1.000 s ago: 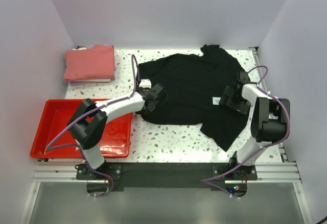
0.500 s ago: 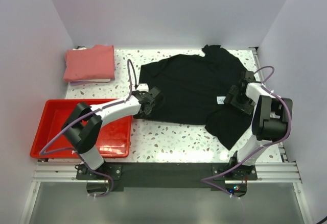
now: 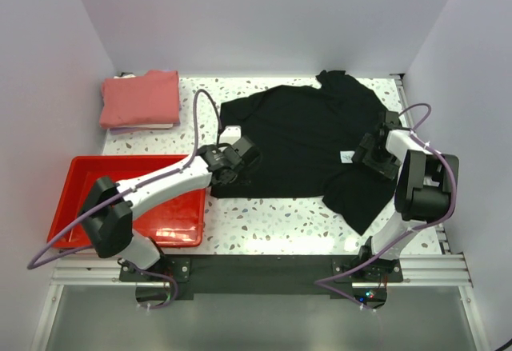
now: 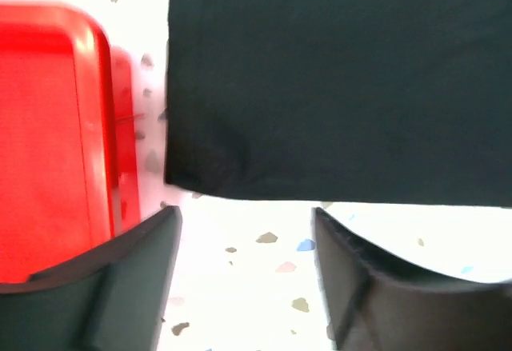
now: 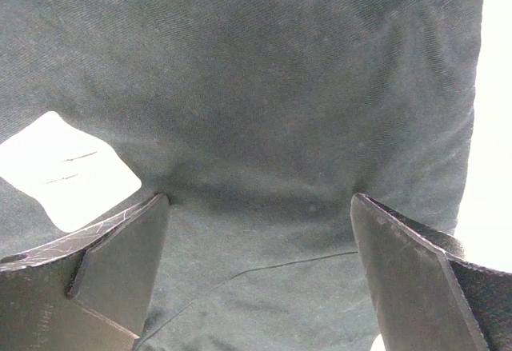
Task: Fold and stack the t-shirts
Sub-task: Flatten the tshirt out
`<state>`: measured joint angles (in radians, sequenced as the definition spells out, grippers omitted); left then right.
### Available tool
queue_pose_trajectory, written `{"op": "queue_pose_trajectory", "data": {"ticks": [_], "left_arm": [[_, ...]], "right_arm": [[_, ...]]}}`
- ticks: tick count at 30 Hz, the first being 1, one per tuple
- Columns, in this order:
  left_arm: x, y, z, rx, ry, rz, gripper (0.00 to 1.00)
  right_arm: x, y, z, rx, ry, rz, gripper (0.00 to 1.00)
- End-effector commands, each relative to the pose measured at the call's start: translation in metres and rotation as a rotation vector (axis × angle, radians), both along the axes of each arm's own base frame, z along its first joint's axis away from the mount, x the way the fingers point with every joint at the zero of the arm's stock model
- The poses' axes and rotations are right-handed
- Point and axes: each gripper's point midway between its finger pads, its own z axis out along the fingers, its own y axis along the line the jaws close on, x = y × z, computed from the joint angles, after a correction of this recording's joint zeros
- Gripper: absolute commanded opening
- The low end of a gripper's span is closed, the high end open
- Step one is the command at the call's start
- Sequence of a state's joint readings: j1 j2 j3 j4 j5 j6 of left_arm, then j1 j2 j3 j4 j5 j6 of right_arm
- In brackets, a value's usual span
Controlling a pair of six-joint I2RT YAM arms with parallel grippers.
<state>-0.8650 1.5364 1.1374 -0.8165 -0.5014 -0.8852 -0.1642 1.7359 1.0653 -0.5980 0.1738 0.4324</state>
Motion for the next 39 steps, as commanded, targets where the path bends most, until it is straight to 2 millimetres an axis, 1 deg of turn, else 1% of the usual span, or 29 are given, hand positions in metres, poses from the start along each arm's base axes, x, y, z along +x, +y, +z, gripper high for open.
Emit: {"op": "queue_pose_trajectory", "data": {"ticks": [1, 2, 3, 5, 6, 7, 8, 9, 11, 12, 13, 14, 16, 17, 18, 19, 21, 22, 23, 25, 26, 27, 28, 29, 31, 32, 33, 34, 39], "left_arm": [[0.019, -0.024, 0.044, -0.107, -0.116, -0.048, 0.81], [0.023, -0.028, 0.047, -0.121, -0.125, -0.058, 0.98], [0.029, -0.036, 0.049, -0.136, -0.148, -0.083, 1.00], [0.037, -0.044, 0.049, -0.142, -0.160, -0.101, 1.00], [0.044, -0.052, 0.049, -0.141, -0.159, -0.115, 1.00], [0.049, -0.055, 0.049, -0.140, -0.153, -0.114, 1.00], [0.055, -0.059, 0.044, -0.133, -0.143, -0.119, 1.00], [0.068, -0.065, 0.050, -0.153, -0.176, -0.121, 1.00], [0.085, -0.076, 0.045, -0.203, -0.183, -0.138, 1.00], [0.096, -0.072, 0.041, -0.226, -0.179, -0.123, 1.00], [0.098, -0.078, 0.038, -0.269, -0.155, -0.143, 1.00], [0.110, -0.078, 0.030, -0.276, -0.155, -0.140, 1.00], [0.118, -0.079, 0.020, -0.269, -0.148, -0.135, 1.00], [0.123, -0.081, 0.008, -0.252, -0.131, -0.133, 1.00], [0.128, -0.080, 0.002, -0.243, -0.124, -0.126, 1.00], [0.128, -0.082, -0.006, -0.242, -0.103, -0.130, 1.00], [0.131, -0.081, -0.028, -0.228, -0.053, -0.120, 1.00], [0.130, -0.082, -0.034, -0.232, -0.036, -0.120, 1.00], [0.128, -0.080, -0.046, -0.219, -0.012, -0.115, 1.00], [0.126, -0.075, -0.054, -0.201, -0.003, -0.102, 1.00], [0.124, -0.071, -0.059, -0.189, 0.005, -0.091, 1.00], [0.123, -0.069, -0.061, -0.182, 0.004, -0.087, 1.00], [0.122, -0.065, -0.062, -0.173, 0.000, -0.079, 1.00], [0.119, -0.062, -0.066, -0.169, 0.007, -0.075, 1.00], [0.117, -0.060, -0.069, -0.170, 0.011, -0.076, 1.00], [0.114, -0.057, -0.073, -0.165, 0.019, -0.069, 1.00], [0.113, -0.056, -0.074, -0.163, 0.021, -0.071, 1.00], [0.113, -0.056, -0.075, -0.164, 0.021, -0.070, 1.00], [0.112, -0.053, -0.078, -0.161, 0.026, -0.064, 1.00]], "right_arm": [[0.005, -0.010, 0.021, -0.044, -0.055, -0.006, 0.99], [0.006, -0.009, 0.024, -0.043, -0.067, -0.001, 0.99], [0.007, -0.009, 0.027, -0.043, -0.079, 0.003, 0.99], [0.010, -0.005, 0.032, -0.027, -0.103, 0.026, 0.99], [0.013, -0.002, 0.039, -0.018, -0.133, 0.037, 0.99], [0.017, -0.001, 0.043, -0.011, -0.154, 0.046, 0.99], [0.020, 0.005, 0.048, 0.013, -0.174, 0.072, 0.99], [0.024, 0.008, 0.055, 0.020, -0.204, 0.087, 0.99], [0.028, 0.013, 0.062, 0.029, -0.230, 0.125, 0.99], [0.030, 0.020, 0.067, 0.027, -0.246, 0.148, 0.99], [0.031, 0.024, 0.067, 0.024, -0.249, 0.169, 0.99], [0.033, 0.037, 0.068, 0.023, -0.253, 0.216, 0.99], [0.034, 0.051, 0.067, 0.009, -0.250, 0.266, 0.99], [0.036, 0.059, 0.066, 0.006, -0.248, 0.292, 0.99], [0.037, 0.077, 0.063, 0.006, -0.243, 0.339, 0.99], [0.037, 0.084, 0.056, 0.018, -0.225, 0.344, 0.99], [0.030, 0.096, 0.048, 0.014, -0.194, 0.357, 0.99], [0.027, 0.096, 0.048, -0.002, -0.191, 0.335, 0.99], [0.017, 0.099, 0.042, 0.001, -0.171, 0.333, 0.99], [0.006, 0.113, 0.044, 0.033, -0.184, 0.357, 0.99], [-0.007, 0.115, 0.046, 0.047, -0.196, 0.366, 0.99], [-0.014, 0.121, 0.048, 0.069, -0.210, 0.383, 0.99], [-0.029, 0.128, 0.039, 0.117, -0.192, 0.399, 0.99], [-0.034, 0.133, 0.048, 0.147, -0.235, 0.414, 0.99], [-0.041, 0.147, 0.046, 0.217, -0.260, 0.448, 0.99], [-0.051, 0.158, 0.042, 0.284, -0.253, 0.474, 0.99], [-0.050, 0.167, 0.042, 0.302, -0.276, 0.495, 0.99], [-0.055, 0.169, 0.035, 0.315, -0.263, 0.492, 0.99], [-0.066, 0.173, 0.012, 0.329, -0.201, 0.477, 0.99]]}}
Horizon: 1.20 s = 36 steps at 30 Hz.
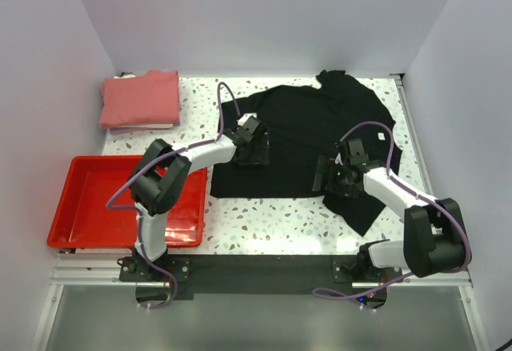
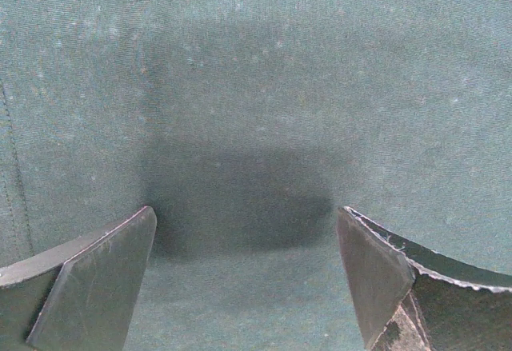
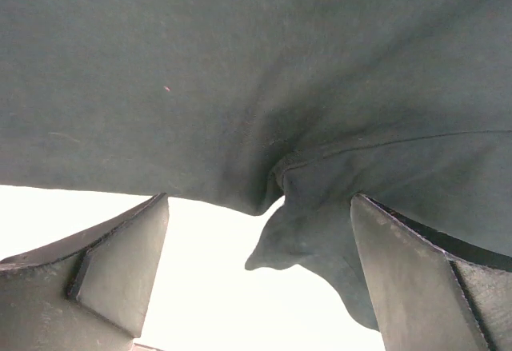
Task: Fold and stack the t-shirts
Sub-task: Flatten the tshirt out
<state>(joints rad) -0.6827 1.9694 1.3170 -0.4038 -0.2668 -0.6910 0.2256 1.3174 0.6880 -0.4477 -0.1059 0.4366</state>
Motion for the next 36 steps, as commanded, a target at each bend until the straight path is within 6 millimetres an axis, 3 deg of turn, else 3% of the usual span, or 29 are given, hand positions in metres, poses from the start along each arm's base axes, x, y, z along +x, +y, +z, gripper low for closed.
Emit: {"op": "queue_pose_trajectory", "data": {"ticks": [1, 6, 11, 18, 20, 24, 28, 30, 33, 36], "left_arm": [[0.001, 0.006, 0.001, -0.004, -0.007, 0.016, 1.00], [0.003, 0.010, 0.004, -0.004, -0.017, 0.025, 1.00], [0.004, 0.016, 0.008, 0.012, -0.028, 0.031, 1.00], [0.002, 0.021, 0.009, 0.029, -0.023, 0.031, 1.00], [0.003, 0.020, 0.013, 0.025, -0.033, 0.025, 1.00], [0.005, 0.009, 0.023, -0.022, -0.047, -0.018, 1.00], [0.012, 0.004, 0.042, -0.047, -0.088, -0.026, 1.00], [0.016, 0.005, 0.047, -0.040, -0.107, -0.022, 1.00], [0.032, 0.006, 0.058, -0.031, -0.143, -0.003, 1.00], [0.061, 0.010, 0.073, -0.008, -0.194, 0.038, 1.00]], "right_arm": [[-0.006, 0.010, -0.014, 0.052, 0.027, -0.029, 0.99], [-0.047, -0.001, -0.037, 0.029, 0.161, -0.115, 0.99], [-0.085, -0.023, -0.031, -0.047, 0.219, -0.199, 0.99], [-0.099, -0.021, -0.023, -0.024, 0.254, -0.196, 0.99], [-0.095, -0.016, -0.016, -0.002, 0.232, -0.170, 0.99], [-0.069, -0.006, 0.017, 0.046, 0.102, -0.105, 0.99], [-0.029, -0.009, 0.060, 0.008, -0.032, -0.075, 0.99], [-0.012, -0.011, 0.070, -0.015, -0.071, -0.088, 0.99], [0.019, -0.009, 0.084, -0.026, -0.128, -0.101, 0.99], [0.043, -0.001, 0.094, 0.003, -0.176, -0.095, 0.99]]}}
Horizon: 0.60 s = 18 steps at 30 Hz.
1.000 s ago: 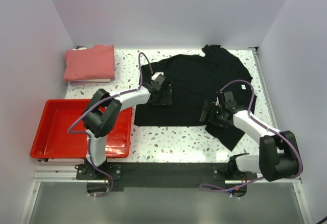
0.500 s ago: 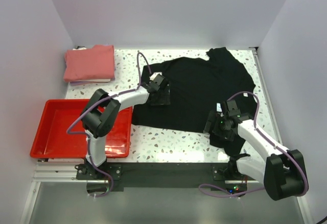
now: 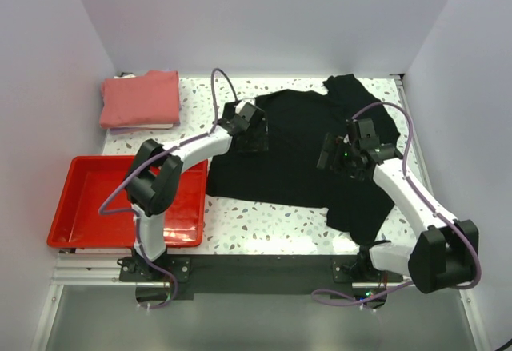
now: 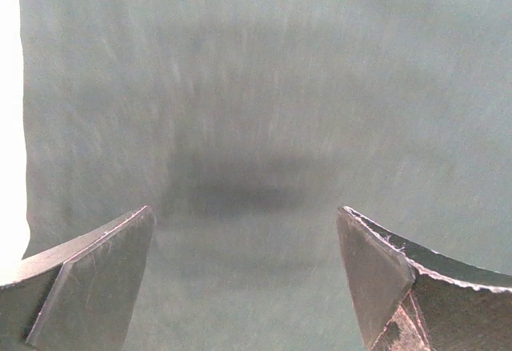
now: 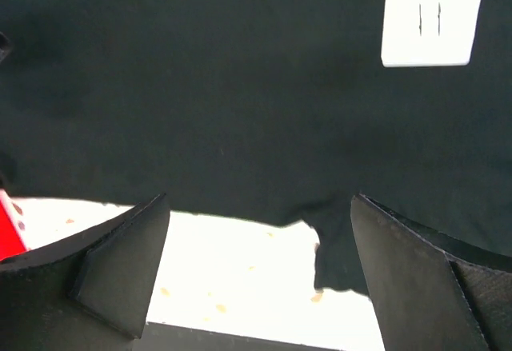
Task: Fold and stack the t-shirts
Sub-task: Flatten the tshirt out
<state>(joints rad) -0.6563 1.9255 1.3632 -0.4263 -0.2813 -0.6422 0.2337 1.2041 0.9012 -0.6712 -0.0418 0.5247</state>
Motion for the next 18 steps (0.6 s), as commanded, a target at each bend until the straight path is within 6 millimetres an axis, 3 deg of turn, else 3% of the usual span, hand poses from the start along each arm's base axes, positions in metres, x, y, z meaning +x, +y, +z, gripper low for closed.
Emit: {"op": "queue_pose_trajectory", "data": {"ticks": [1, 4, 8, 18], "left_arm": [[0.057, 0.005, 0.046, 0.012, -0.153, 0.067, 1.00], [0.092, 0.016, 0.058, 0.057, -0.208, 0.122, 1.00], [0.130, 0.032, 0.053, 0.065, -0.218, 0.155, 1.00], [0.164, 0.018, 0.031, 0.116, -0.246, -0.047, 0.81]], "right_arm": [[0.031, 0.003, 0.017, -0.014, -0.091, 0.015, 0.99], [0.038, 0.000, 0.013, -0.048, -0.081, 0.027, 0.99], [0.043, -0.015, -0.002, -0.130, -0.064, -0.003, 0.99], [0.046, -0.026, -0.029, -0.157, 0.010, -0.012, 0.99]]}}
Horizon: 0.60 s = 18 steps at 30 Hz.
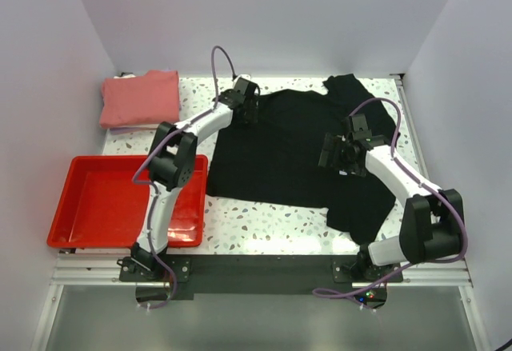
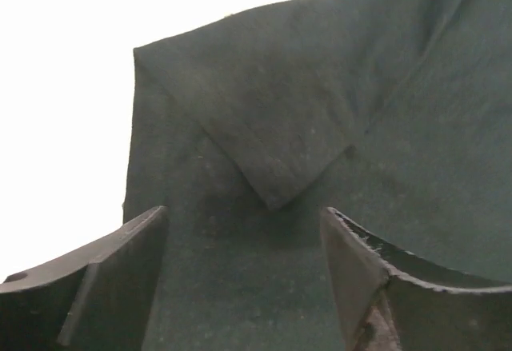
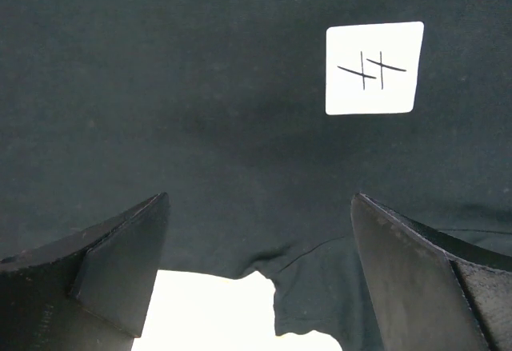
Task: Fold and stack the t-shirts
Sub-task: Flatten the tshirt out
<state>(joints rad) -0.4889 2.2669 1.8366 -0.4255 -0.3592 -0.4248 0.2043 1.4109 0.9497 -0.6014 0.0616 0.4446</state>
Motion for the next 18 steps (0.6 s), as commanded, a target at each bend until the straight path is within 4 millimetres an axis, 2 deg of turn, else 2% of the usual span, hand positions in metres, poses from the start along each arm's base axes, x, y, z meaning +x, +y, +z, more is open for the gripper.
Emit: {"op": "queue_pose_trajectory", "data": {"ticks": [1, 5, 7, 10, 14, 16, 18], "left_arm": [[0.022, -0.015, 0.021, 0.012, -0.078, -0.105, 0.79], [0.022, -0.014, 0.002, 0.016, -0.037, -0.114, 0.70], [0.022, -0.014, -0.007, 0.019, -0.019, -0.118, 0.69], [0.023, -0.018, -0.014, 0.011, -0.007, -0.132, 0.64], [0.025, -0.019, -0.020, 0.013, 0.004, -0.135, 0.53], [0.025, -0.018, -0.024, 0.025, 0.011, -0.129, 0.51], [0.028, -0.013, -0.026, 0.046, 0.010, -0.108, 0.43]], "right_arm": [[0.014, -0.004, 0.004, -0.016, -0.042, 0.004, 0.99], [0.011, -0.008, 0.001, -0.018, -0.028, -0.003, 0.99], [0.010, -0.010, 0.000, -0.019, -0.025, -0.008, 0.99], [0.010, -0.012, -0.001, -0.018, -0.026, -0.012, 0.99], [0.010, -0.016, -0.001, -0.020, -0.023, -0.021, 0.99], [0.010, -0.016, -0.002, -0.020, -0.021, -0.024, 0.99], [0.009, -0.017, -0.002, -0.018, -0.019, -0.028, 0.99]]}}
